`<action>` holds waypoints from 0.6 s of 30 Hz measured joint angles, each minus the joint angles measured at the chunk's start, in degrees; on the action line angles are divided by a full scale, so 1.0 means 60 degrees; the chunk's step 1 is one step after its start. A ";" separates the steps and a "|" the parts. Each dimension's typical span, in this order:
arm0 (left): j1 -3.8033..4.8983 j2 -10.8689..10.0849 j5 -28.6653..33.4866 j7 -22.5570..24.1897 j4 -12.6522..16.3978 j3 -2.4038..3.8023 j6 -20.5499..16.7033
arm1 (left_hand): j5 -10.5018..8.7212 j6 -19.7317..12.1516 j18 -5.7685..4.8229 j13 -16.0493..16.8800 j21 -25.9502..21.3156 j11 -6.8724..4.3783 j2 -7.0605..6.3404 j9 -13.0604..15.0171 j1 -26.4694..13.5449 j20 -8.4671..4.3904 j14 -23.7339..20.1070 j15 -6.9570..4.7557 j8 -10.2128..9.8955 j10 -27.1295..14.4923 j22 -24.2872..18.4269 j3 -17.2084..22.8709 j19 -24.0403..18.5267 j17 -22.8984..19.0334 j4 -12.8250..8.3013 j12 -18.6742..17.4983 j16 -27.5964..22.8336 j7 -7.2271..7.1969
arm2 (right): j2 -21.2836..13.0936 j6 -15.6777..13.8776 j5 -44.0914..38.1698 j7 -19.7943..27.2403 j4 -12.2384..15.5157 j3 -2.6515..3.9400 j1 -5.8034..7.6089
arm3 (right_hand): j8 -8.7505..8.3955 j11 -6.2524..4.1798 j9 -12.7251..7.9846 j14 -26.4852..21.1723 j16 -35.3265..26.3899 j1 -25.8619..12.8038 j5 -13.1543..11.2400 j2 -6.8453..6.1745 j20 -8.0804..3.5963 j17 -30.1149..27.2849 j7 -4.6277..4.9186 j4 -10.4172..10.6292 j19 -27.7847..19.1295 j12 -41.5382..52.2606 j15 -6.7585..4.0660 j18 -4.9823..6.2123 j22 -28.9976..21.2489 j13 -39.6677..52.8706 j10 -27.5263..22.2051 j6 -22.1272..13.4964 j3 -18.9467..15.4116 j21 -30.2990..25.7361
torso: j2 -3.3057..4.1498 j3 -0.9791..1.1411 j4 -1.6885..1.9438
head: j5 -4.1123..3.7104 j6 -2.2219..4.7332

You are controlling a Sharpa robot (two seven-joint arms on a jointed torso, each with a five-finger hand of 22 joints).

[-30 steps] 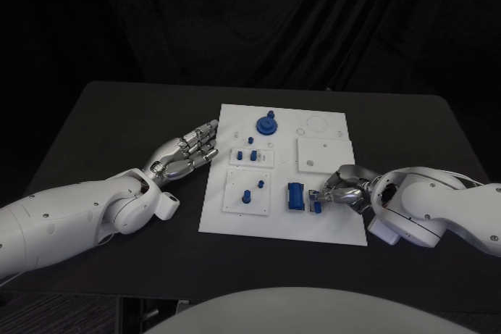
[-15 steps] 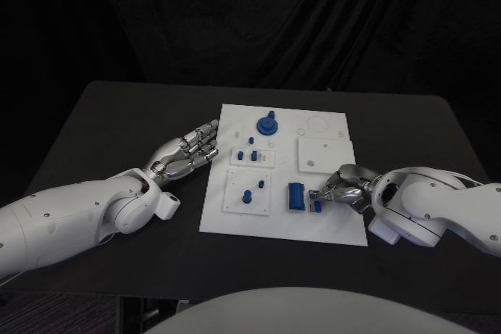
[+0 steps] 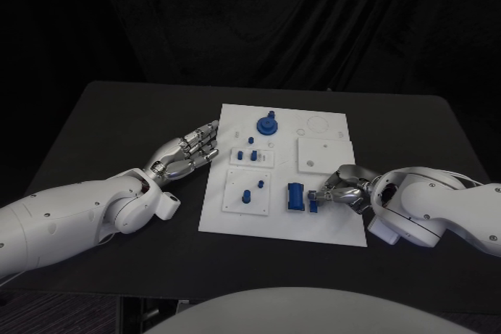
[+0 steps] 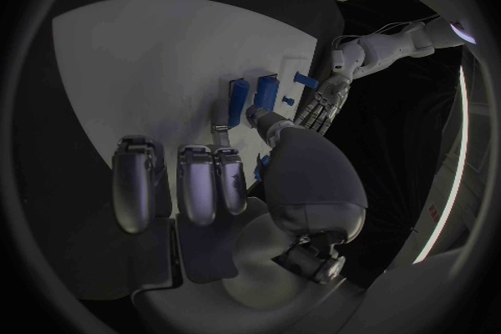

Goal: Assemble the parts on the task board

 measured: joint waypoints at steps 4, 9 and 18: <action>-0.0001 0.0000 0.0000 0.0000 0.0000 0.0000 0.0007 | 0.0000 0.0000 0.0000 0.0000 0.0000 -0.0001 0.0000 0.0000 0.0000 0.0000 0.0000 0.0000 0.0000 0.0000 0.0000 0.0000 0.0000 0.0000 0.0000 0.0000 0.0000 0.0000 | -0.0001 0.0034 -0.0020 -0.0005 0.0013 0.0000 0.0000 | 0.0000 0.0000 0.0016 -0.0027 0.0000 -0.0125 0.0000 0.0022 0.0000 0.0000 0.0020 0.0152 0.0000 0.0000 0.0027 -0.0001 0.0000 0.0000 0.0000 -0.0019 -0.0204 -0.0063 | 0.0000 0.0000 -0.0002 | 0.0008 0.0000; -0.0003 0.0000 0.0000 0.0000 -0.0001 0.0000 0.0013 | 0.0000 0.0000 0.0000 0.0000 0.0000 -0.0001 0.0000 -0.0001 0.0000 0.0000 0.0000 0.0000 0.0000 -0.0001 0.0000 0.0000 0.0000 0.0002 0.0000 0.0000 0.0000 0.0000 | -0.0009 0.0061 -0.0091 -0.0005 0.0028 0.0001 0.0000 | 0.0000 0.0000 0.0043 -0.0034 0.0000 -0.0226 0.0000 0.0025 0.0000 0.0000 0.0034 0.0373 0.0000 0.0000 0.0034 -0.0001 0.0000 -0.0001 0.0000 -0.0034 -0.0477 -0.0063 | 0.0000 0.0000 -0.0004 | 0.0022 0.0000; -0.0006 -0.0007 -0.0001 0.0000 -0.0005 0.0000 0.0030 | 0.0000 -0.0034 0.0000 0.0000 0.0000 -0.0001 0.0000 -0.0002 0.0000 0.0000 -0.0001 -0.0001 0.0000 -0.0001 0.0000 -0.0001 0.0000 -0.0005 0.0001 0.0000 0.0000 0.0034 | -0.0156 0.0044 -0.0283 0.0066 0.0103 0.0004 0.0000 | 0.0302 -0.0001 0.0254 -0.0034 0.0000 -0.0349 0.0000 0.0051 0.0000 0.0000 -0.0009 0.0600 0.0000 0.0000 0.0034 -0.0002 0.0000 -0.0001 0.0000 -0.0006 -0.0889 -0.0063 | 0.0000 0.0000 -0.0004 | 0.0038 0.0000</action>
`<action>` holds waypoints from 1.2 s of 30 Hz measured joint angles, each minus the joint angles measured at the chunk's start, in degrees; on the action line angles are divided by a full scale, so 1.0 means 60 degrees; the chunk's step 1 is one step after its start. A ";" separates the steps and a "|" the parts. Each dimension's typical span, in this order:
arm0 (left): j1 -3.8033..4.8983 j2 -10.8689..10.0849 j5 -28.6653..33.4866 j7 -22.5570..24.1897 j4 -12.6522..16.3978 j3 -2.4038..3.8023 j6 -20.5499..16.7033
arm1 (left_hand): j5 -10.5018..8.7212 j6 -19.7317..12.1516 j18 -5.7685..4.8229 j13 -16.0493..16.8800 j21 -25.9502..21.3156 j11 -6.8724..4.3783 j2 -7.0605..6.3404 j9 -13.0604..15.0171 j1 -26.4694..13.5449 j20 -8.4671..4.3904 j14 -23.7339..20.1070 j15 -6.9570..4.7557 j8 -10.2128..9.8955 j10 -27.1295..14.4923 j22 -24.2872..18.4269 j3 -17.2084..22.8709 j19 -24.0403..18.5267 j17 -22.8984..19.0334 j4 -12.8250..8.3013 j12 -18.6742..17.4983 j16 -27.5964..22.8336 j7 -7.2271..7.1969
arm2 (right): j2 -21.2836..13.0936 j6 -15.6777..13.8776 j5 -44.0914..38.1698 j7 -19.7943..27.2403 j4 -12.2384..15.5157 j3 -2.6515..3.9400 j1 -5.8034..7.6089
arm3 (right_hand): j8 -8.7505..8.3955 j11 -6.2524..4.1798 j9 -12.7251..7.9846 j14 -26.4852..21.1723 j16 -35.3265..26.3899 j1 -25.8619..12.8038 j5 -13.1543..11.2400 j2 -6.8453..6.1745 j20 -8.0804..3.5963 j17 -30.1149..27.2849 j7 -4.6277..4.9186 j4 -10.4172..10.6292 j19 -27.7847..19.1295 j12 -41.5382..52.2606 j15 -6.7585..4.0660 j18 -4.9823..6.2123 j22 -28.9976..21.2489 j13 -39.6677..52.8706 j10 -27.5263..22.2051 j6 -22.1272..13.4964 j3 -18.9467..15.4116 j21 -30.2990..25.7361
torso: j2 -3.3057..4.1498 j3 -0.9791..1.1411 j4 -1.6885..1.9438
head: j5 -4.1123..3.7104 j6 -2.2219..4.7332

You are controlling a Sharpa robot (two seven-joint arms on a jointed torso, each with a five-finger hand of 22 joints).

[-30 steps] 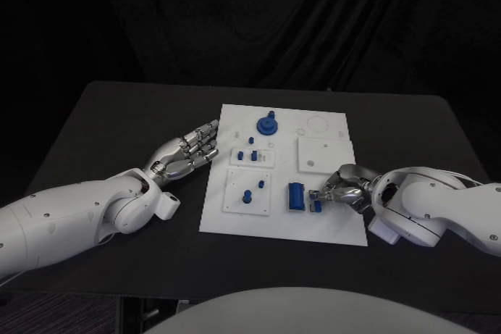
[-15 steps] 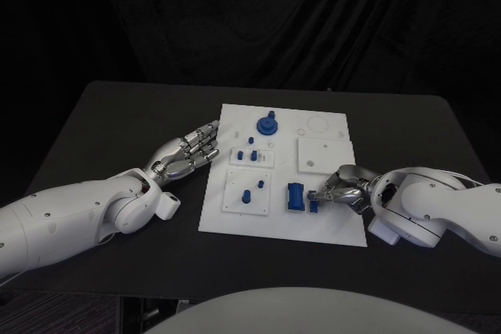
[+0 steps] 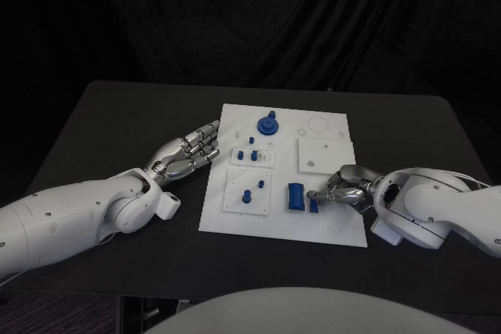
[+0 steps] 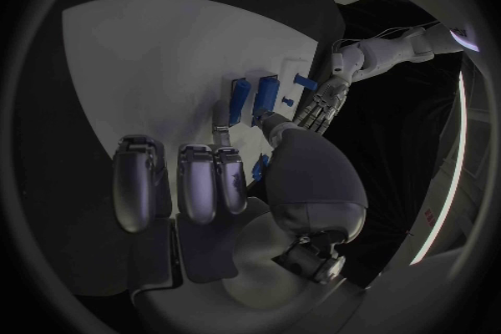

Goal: Assemble the parts on the task board

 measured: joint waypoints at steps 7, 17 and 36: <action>-0.0004 -0.0031 0.0000 0.0000 0.0007 0.0000 0.0006 | 0.0000 0.0000 -0.0001 0.0000 0.0000 -0.0001 0.0000 0.0000 0.0000 0.0000 0.0000 0.0000 0.0000 -0.0001 0.0000 0.0000 0.0000 -0.0002 0.0000 0.0000 0.0000 0.0000 | -0.0270 0.0002 -0.0171 0.0173 0.0111 -0.0001 0.0000 | 0.0833 -0.0041 0.0667 0.0000 0.0000 0.0525 0.0000 0.0116 0.0000 0.0000 -0.0171 -0.0027 0.0000 0.0000 -0.0001 0.0000 0.0008 0.0000 -0.0030 -0.0278 -0.0315 0.0000 | 0.0000 0.0000 -0.0001 | 0.0040 0.0000; -0.0018 -0.0033 0.0000 0.0000 0.0000 0.0000 0.0010 | 0.0000 0.0000 0.0000 0.0000 0.0000 -0.0001 0.0000 -0.0001 0.0000 0.0000 0.0000 0.0000 0.0000 -0.0001 0.0000 0.0026 0.0000 -0.0001 -0.0026 0.0000 0.0000 0.0000 | -0.0421 0.0260 -0.0377 0.0356 0.0212 -0.0003 -0.0092 | 0.2955 -0.0276 0.2473 0.0001 0.0000 0.1004 0.0000 0.0036 -0.0159 0.0000 -0.0395 0.0250 -0.0006 0.0000 -0.0196 -0.0003 0.0007 -0.0001 0.0003 -0.1081 -0.0988 0.0000 | 0.0003 0.0002 -0.0004 | 0.0012 0.0000; -0.0025 -0.0064 0.0000 0.0000 0.0008 0.0000 0.0017 | 0.0000 0.0000 0.0000 0.0000 0.0000 -0.0002 0.0000 -0.0002 0.0000 0.0000 0.0000 -0.0001 0.0000 -0.0002 0.0002 0.0026 0.0000 0.0004 -0.0026 0.0000 0.0000 0.0000 | -0.0473 0.0803 -0.0838 0.0423 0.0235 0.0000 -0.0280 | 0.4989 -0.0450 0.4334 0.0014 0.0000 0.1236 -0.0001 -0.0128 -0.0308 0.0000 -0.0636 0.0740 0.0002 0.0000 -0.0364 -0.0002 0.0005 -0.0001 0.0002 -0.1183 -0.1478 0.0000 | 0.0000 -0.0001 0.0000 | 0.0045 0.0000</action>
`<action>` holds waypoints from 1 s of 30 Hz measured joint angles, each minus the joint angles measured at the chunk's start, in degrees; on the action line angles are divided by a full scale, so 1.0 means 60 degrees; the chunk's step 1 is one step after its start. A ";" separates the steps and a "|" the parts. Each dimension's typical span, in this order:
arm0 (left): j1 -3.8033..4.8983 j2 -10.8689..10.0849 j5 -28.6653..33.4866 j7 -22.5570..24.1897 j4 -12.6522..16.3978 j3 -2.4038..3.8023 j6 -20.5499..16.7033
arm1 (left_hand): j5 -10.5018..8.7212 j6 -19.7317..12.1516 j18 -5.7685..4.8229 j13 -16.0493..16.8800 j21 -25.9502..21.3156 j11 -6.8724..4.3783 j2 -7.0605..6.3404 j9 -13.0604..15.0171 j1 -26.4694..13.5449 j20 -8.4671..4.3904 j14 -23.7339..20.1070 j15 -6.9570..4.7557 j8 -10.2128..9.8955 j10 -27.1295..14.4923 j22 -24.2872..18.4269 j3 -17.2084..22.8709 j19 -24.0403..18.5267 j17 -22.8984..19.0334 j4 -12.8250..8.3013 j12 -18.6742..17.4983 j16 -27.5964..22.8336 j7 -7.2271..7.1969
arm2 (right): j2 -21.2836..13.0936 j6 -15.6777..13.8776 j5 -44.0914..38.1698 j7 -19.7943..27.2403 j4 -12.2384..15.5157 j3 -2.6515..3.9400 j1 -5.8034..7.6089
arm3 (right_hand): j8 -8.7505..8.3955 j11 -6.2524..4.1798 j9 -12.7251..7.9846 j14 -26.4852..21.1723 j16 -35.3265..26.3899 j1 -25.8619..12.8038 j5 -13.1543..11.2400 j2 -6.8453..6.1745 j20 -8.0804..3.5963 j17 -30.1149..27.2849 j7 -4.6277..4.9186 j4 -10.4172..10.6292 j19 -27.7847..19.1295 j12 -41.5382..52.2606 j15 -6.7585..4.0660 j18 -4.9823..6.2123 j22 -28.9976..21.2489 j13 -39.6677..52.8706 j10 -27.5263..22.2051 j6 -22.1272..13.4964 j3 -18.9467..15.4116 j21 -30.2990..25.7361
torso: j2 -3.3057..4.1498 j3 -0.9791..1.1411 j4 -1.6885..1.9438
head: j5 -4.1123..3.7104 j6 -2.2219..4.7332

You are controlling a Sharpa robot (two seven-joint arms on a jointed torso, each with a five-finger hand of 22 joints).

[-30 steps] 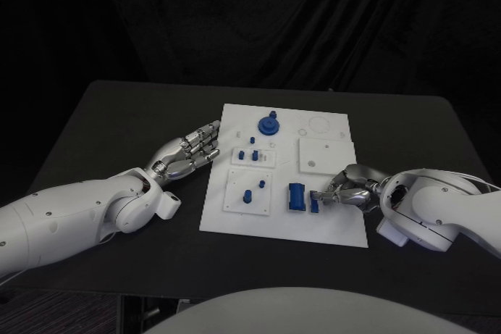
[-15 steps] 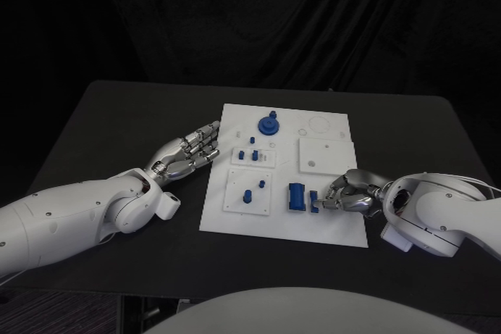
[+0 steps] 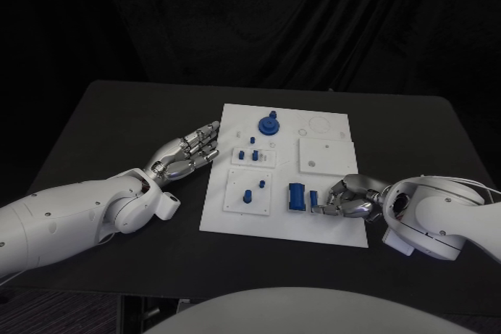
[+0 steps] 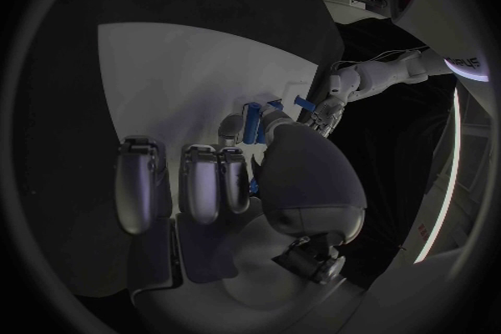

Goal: Assemble the parts on the task board

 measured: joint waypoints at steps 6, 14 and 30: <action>-0.0004 0.0002 0.0000 0.0000 -0.0005 0.0000 0.0005 | 0.0000 0.0000 0.0000 0.0000 0.0000 0.0000 0.0000 0.0000 0.0000 0.0000 0.0000 0.0000 0.0000 0.0000 0.0006 0.0000 0.0000 0.0001 0.0000 0.0000 0.0000 0.0000 | 0.0011 0.0045 -0.0050 0.0005 -0.0016 0.0002 -0.0002 | 0.0075 0.0000 0.0094 -0.0006 0.0000 0.0162 -0.0001 0.0014 0.0000 0.0000 0.0000 0.0000 0.0000 0.0000 -0.0006 0.0000 0.0000 0.0000 0.0000 -0.0001 0.0000 0.0000 | 0.0004 0.0000 -0.0001 | 0.0006 0.0000; -0.0009 0.0006 0.0000 0.0000 -0.0007 -0.0001 0.0014 | 0.0000 0.0000 0.0000 0.0000 0.0000 -0.0001 0.0000 -0.0001 0.0000 0.0000 0.0000 0.0000 0.0000 -0.0001 0.0005 0.0000 0.0000 0.0001 0.0000 0.0000 0.0000 0.0000 | 0.0084 0.0062 -0.0077 0.0005 -0.0121 -0.0004 -0.0022 | 0.0197 -0.0033 0.0222 -0.0006 0.0000 0.0350 -0.0001 0.0120 0.0000 0.0000 -0.0052 -0.0041 0.0000 0.0000 -0.0006 0.0000 -0.0001 0.0000 -0.0034 0.0087 0.0041 0.0000 | 0.0004 0.0000 0.0000 | 0.0025 0.0000; -0.0017 0.0003 0.0000 0.0000 -0.0011 0.0002 0.0033 | 0.0000 0.0052 0.0000 0.0000 0.0000 0.0032 0.0000 0.0008 0.0000 0.0000 -0.0001 0.0000 0.0000 -0.0037 0.0003 0.0000 0.0000 -0.0006 0.0000 0.0000 0.0000 0.0052 | 0.0152 0.0041 -0.0099 0.0003 -0.0212 -0.0004 -0.0050 | -0.0158 -0.0067 0.0008 0.0029 0.0000 0.0366 0.0000 0.0211 -0.0034 0.0000 -0.0050 0.0069 -0.0035 0.0000 -0.0041 -0.0001 -0.0002 -0.0001 0.0000 -0.0287 0.0065 0.0000 | -0.0001 0.0000 0.0008 | 0.0032 0.0000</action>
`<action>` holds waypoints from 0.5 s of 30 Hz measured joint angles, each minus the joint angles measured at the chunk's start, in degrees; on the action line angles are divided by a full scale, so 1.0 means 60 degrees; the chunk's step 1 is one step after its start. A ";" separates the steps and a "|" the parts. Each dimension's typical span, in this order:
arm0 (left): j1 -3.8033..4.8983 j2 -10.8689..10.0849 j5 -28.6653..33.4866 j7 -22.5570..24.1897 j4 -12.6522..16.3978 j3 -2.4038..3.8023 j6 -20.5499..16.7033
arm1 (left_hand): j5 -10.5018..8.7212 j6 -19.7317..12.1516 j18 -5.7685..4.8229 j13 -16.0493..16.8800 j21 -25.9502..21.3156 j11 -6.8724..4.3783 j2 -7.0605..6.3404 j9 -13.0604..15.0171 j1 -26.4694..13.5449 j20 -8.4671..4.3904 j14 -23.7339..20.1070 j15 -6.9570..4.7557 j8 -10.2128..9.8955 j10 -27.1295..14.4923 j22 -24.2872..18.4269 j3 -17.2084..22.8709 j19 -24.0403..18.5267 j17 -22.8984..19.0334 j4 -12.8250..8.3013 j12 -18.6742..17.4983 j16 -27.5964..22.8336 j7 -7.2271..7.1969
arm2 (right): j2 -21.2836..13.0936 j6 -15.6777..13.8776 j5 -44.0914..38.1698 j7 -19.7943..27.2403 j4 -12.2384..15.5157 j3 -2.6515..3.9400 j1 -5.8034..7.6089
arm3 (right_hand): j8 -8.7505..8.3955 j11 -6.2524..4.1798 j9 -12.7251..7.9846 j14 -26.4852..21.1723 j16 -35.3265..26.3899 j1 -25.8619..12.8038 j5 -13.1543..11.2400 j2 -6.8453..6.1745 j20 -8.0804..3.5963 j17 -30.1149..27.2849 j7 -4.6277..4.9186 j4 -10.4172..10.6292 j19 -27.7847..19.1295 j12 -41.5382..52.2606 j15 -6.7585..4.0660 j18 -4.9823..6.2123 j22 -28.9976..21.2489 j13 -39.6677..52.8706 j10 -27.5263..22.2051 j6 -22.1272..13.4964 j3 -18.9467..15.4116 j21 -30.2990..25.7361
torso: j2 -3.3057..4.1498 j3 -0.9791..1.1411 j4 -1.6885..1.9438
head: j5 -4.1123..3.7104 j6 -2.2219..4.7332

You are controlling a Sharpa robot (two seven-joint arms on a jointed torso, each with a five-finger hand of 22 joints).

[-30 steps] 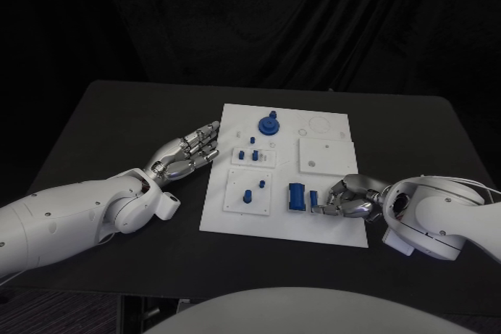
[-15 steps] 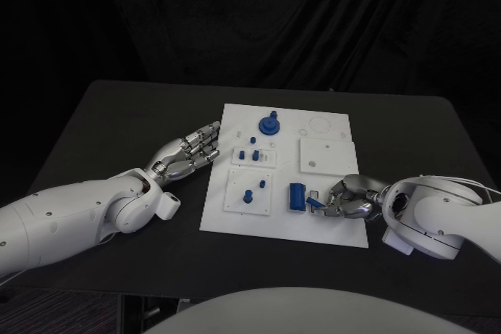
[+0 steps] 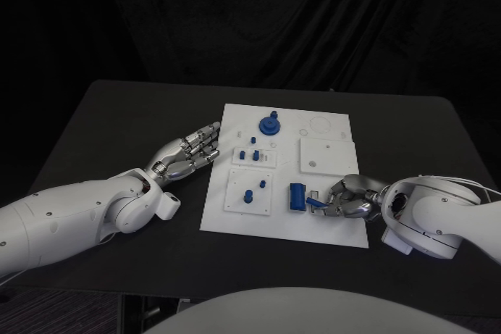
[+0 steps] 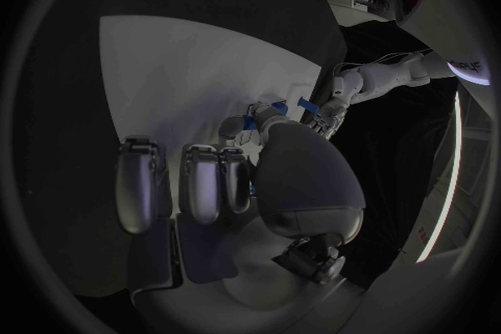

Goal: Assemble the parts on the task board

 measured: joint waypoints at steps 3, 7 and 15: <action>-0.0001 0.0000 0.0000 0.0000 -0.0002 0.0000 0.0003 | 0.0000 0.0000 0.0001 0.0000 0.0000 0.0000 0.0000 0.0000 0.0000 0.0000 0.0000 0.0000 0.0000 0.0000 0.0000 0.0000 0.0000 0.0000 0.0000 0.0000 0.0000 0.0000 | -0.0008 -0.0024 -0.0002 0.0015 0.0007 0.0000 0.0000 | -0.1002 0.0012 -0.0795 0.0000 0.0000 0.0061 0.0000 0.0074 0.0000 0.0000 0.0126 0.0156 0.0000 0.0000 0.0000 0.0000 0.0000 0.0000 0.0005 -0.0170 0.0001 0.0000 | 0.0000 0.0000 0.0000 | -0.0005 0.0000; -0.0004 0.0000 0.0000 0.0000 -0.0003 -0.0002 0.0008 | 0.0000 0.0000 0.0000 0.0000 0.0000 0.0000 0.0000 -0.0001 0.0000 0.0000 0.0000 0.0000 0.0000 0.0000 0.0000 0.0000 0.0000 0.0000 0.0000 0.0000 0.0000 0.0000 | -0.0027 -0.0093 -0.0008 0.0071 0.0047 0.0005 -0.0001 | -0.2899 0.0459 -0.2662 -0.0028 0.0000 0.0115 0.0000 0.0112 0.0250 0.0000 0.0565 0.0210 0.0029 0.0000 0.0324 -0.0001 -0.0001 0.0000 -0.0003 -0.0184 -0.0051 0.0000 | 0.0000 0.0000 0.0000 | -0.0008 0.0000; -0.0012 -0.0011 0.0000 0.0000 -0.0004 -0.0002 0.0027 | 0.0000 0.0000 0.0000 0.0000 0.0000 0.0000 0.0000 -0.0001 0.0000 0.0000 0.0000 0.0000 0.0000 0.0001 0.0007 0.0027 0.0000 0.0001 -0.0027 0.0000 0.0000 0.0000 | -0.0129 -0.0271 -0.0262 0.0219 0.0227 0.0019 0.0000 | -0.4025 0.0687 -0.4065 -0.0019 0.0000 0.0289 0.0000 -0.0062 0.0448 0.0000 0.0908 0.0116 0.0003 0.0000 0.0533 -0.0001 -0.0001 0.0000 -0.0002 -0.0465 -0.0200 -0.0054 | 0.0001 0.0000 -0.0009 | 0.0028 0.0000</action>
